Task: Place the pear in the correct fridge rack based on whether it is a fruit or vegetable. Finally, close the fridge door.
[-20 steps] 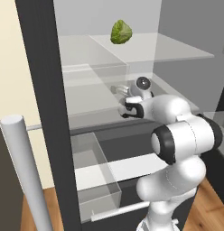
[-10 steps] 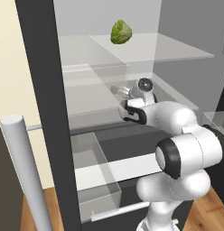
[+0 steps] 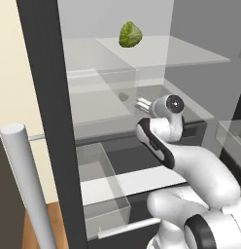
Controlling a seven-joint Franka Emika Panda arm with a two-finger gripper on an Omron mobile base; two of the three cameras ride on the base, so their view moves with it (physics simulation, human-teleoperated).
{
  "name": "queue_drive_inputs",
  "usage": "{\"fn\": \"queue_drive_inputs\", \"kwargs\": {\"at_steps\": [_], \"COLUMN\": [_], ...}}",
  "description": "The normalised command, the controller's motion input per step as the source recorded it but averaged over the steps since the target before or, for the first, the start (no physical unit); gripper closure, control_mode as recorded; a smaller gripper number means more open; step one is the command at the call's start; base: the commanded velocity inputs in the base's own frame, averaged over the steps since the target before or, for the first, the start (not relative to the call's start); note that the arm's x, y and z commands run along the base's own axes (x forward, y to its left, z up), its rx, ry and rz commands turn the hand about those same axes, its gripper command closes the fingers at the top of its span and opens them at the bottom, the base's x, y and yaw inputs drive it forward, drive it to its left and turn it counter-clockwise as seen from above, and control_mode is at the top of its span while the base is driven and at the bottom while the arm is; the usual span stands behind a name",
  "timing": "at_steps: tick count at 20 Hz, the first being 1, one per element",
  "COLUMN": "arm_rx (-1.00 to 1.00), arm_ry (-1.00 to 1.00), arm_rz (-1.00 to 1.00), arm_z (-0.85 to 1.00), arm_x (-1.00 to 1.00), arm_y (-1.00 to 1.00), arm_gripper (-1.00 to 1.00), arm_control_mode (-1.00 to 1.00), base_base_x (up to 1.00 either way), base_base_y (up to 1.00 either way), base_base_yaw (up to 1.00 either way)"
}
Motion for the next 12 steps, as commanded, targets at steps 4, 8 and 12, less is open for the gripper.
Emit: {"fn": "queue_drive_inputs", "kwargs": {"at_steps": [4,8,12], "arm_rx": [0.0,0.0,0.0], "arm_ry": [0.0,0.01,0.01], "arm_rz": [0.0,0.0,0.0], "arm_z": [0.2,0.0,-0.01], "arm_x": [-1.0,-0.56,0.0], "arm_y": [0.0,0.0,0.0], "arm_gripper": [-1.0,-1.0,-1.0], "arm_control_mode": [-1.0,-1.0,-1.0], "base_base_x": [0.0,0.0,0.0], "base_base_y": [0.0,0.0,0.0], "base_base_yaw": [0.0,0.0,0.0]}}
